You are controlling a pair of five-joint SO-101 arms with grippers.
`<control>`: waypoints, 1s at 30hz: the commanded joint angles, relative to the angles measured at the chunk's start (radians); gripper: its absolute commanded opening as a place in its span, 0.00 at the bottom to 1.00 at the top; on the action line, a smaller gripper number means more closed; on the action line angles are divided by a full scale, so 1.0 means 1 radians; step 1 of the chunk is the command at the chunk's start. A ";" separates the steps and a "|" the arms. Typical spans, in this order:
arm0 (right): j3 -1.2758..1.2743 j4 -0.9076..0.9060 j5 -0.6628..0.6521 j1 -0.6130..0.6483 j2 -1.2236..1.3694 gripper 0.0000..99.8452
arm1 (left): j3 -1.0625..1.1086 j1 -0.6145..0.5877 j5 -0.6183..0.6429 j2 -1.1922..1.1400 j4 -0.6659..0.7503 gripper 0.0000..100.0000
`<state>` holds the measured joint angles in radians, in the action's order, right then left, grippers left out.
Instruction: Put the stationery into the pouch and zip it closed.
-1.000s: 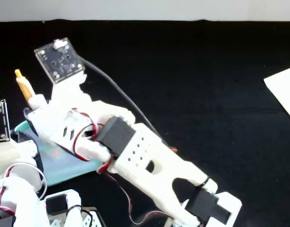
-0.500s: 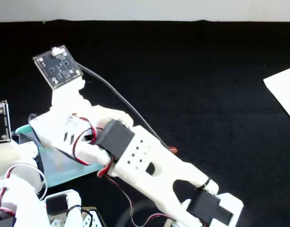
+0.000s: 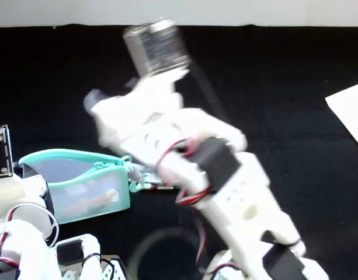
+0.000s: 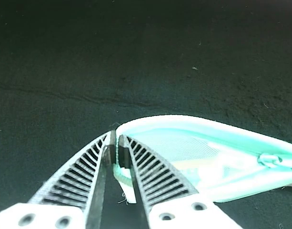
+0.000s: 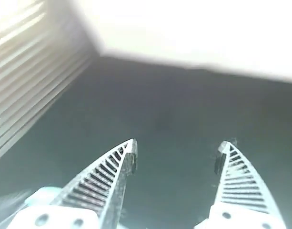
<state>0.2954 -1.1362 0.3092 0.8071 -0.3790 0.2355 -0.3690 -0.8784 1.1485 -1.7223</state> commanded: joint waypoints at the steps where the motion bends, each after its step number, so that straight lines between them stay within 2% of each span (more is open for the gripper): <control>1: 0.004 0.027 -0.132 -0.239 -0.087 0.27 | 0.018 0.013 0.012 -0.001 -0.021 0.01; 4: -0.016 -0.005 -0.259 -0.401 -0.104 0.27 | 0.018 0.013 0.012 -0.001 -0.021 0.01; 7: -0.105 -0.073 -0.466 -0.473 -0.104 0.27 | 0.018 0.013 0.012 -0.001 -0.021 0.01; 11: -0.383 -0.110 -0.735 -0.453 -0.102 0.27 | 0.018 0.013 0.012 -0.001 -0.021 0.01; 14: -0.618 -0.031 -0.842 -0.371 -0.102 0.27 | 0.018 0.015 0.012 -0.001 -0.021 0.01; 22: -0.972 0.257 -0.881 -0.067 -0.099 0.31 | 0.018 0.015 0.011 -0.001 -0.021 0.01; 30: -1.084 0.498 -0.766 -0.010 0.047 0.31 | 0.012 0.013 0.009 -0.001 -0.018 0.01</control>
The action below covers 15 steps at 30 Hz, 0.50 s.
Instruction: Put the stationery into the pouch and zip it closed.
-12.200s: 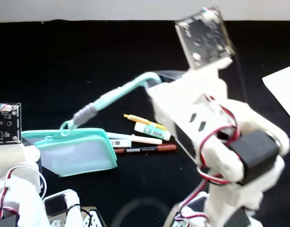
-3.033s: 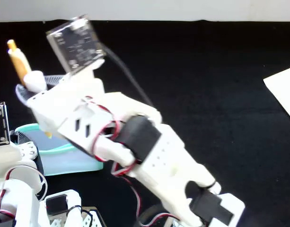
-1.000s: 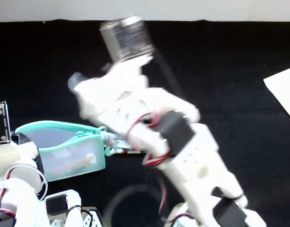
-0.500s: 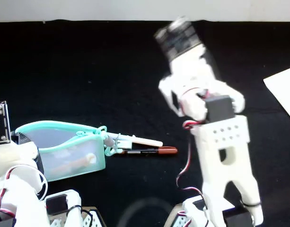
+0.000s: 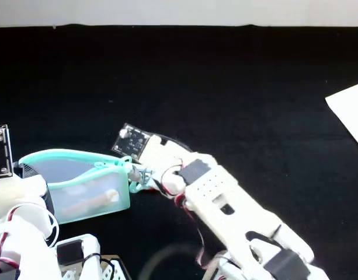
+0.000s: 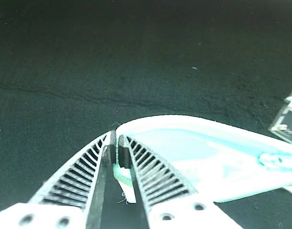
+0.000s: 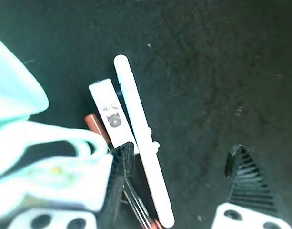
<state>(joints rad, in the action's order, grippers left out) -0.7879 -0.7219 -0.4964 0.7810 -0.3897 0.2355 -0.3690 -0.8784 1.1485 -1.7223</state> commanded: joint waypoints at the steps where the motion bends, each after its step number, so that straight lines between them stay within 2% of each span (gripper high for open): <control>1: 0.001 0.099 0.041 0.018 0.094 0.31 | 0.010 0.012 0.009 -0.001 -0.018 0.01; 5: 0.024 0.194 0.068 0.019 0.229 0.31 | 0.008 -0.068 0.006 -0.002 -0.015 0.01; 10: 0.128 0.202 0.087 0.019 0.366 0.31 | 0.012 -0.179 -0.078 -0.002 -0.015 0.01; 15: 0.259 0.202 0.084 0.019 0.501 0.31 | 0.016 -0.206 -0.091 -0.002 -0.015 0.01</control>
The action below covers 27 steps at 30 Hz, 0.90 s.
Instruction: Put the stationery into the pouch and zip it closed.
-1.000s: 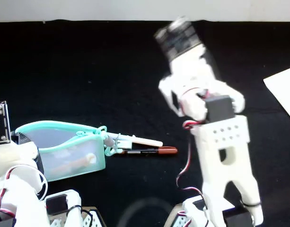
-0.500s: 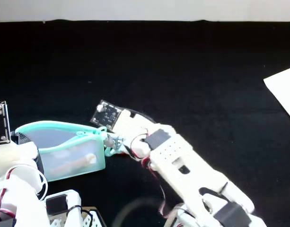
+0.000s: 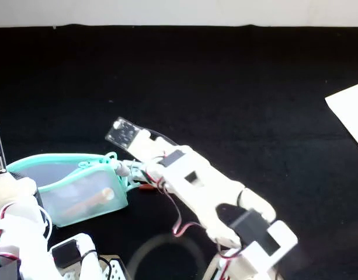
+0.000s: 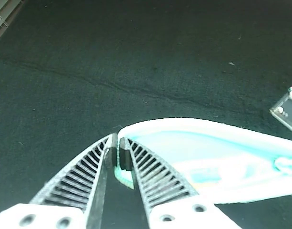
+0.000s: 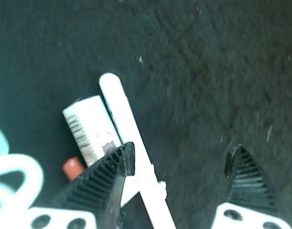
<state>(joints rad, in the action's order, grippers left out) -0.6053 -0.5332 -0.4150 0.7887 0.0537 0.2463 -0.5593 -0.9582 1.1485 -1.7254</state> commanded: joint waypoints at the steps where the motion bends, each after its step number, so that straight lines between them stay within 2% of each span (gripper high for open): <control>1: 0.097 0.012 0.000 0.012 0.087 0.31 | 0.005 -0.016 -0.011 -0.002 -0.012 0.01; 5: 0.134 0.007 -0.002 0.013 0.166 0.31 | 0.007 -0.013 -0.011 -0.002 -0.012 0.01; 9: 0.139 -0.065 -0.002 0.013 0.148 0.31 | 0.007 -0.013 -0.011 -0.002 -0.012 0.01; 14: 0.139 -0.065 -0.003 0.019 0.171 0.31 | 0.007 -0.013 -0.011 -0.002 -0.012 0.01; 17: 0.139 -0.070 -0.068 0.019 0.205 0.31 | 0.007 -0.013 -0.009 -0.002 -0.012 0.01; 19: 0.139 -0.070 -0.087 0.024 0.220 0.25 | 0.007 -0.013 -0.008 -0.002 -0.012 0.01; 22: 0.140 -0.070 -0.084 0.025 0.226 0.01 | 0.007 -0.013 -0.006 -0.002 -0.012 0.01; 24: 0.140 -0.070 -0.054 0.021 0.226 0.04 | 0.007 -0.013 -0.006 -0.002 -0.012 0.01; 27: 0.171 -0.070 0.035 0.008 0.206 0.01 | 0.007 -0.013 -0.006 -0.002 -0.012 0.01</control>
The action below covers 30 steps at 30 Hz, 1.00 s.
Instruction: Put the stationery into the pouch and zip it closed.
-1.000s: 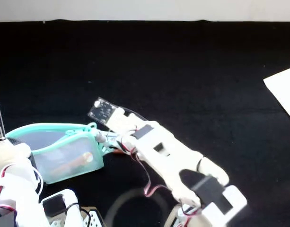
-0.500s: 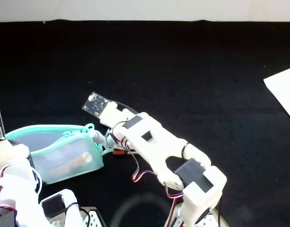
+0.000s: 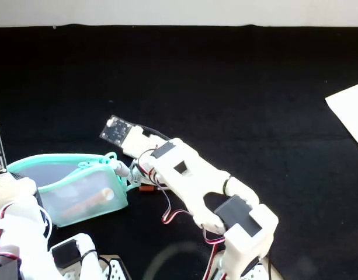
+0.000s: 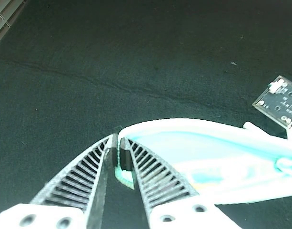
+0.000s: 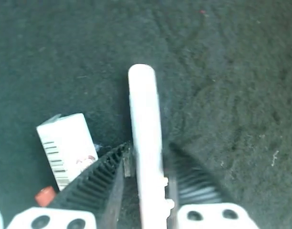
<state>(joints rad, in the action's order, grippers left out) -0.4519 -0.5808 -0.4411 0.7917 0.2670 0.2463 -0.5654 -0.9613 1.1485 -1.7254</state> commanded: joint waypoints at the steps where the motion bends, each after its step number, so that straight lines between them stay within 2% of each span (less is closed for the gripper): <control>1: 0.035 -0.022 0.086 -0.010 -0.015 0.01 | 0.007 -0.007 -0.003 -0.002 -0.012 0.01; 11: 0.329 -0.119 0.292 -0.208 -0.222 0.01 | 0.007 -0.007 -0.003 -0.002 -0.012 0.01; 16: 0.487 -0.137 0.456 -0.243 -0.378 0.01 | 0.007 -0.007 -0.003 -0.001 -0.014 0.01; 22: 0.613 -0.134 0.657 -0.142 -0.555 0.01 | 0.007 -0.007 -0.002 -0.001 -0.017 0.01; 30: 0.777 -0.137 0.687 0.021 -0.578 0.01 | 0.007 -0.007 -0.002 -0.001 -0.021 0.01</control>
<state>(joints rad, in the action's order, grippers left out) 0.2662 -0.7158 0.2340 0.7380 -0.2716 0.2463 -0.5654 -0.9613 1.1485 -1.7254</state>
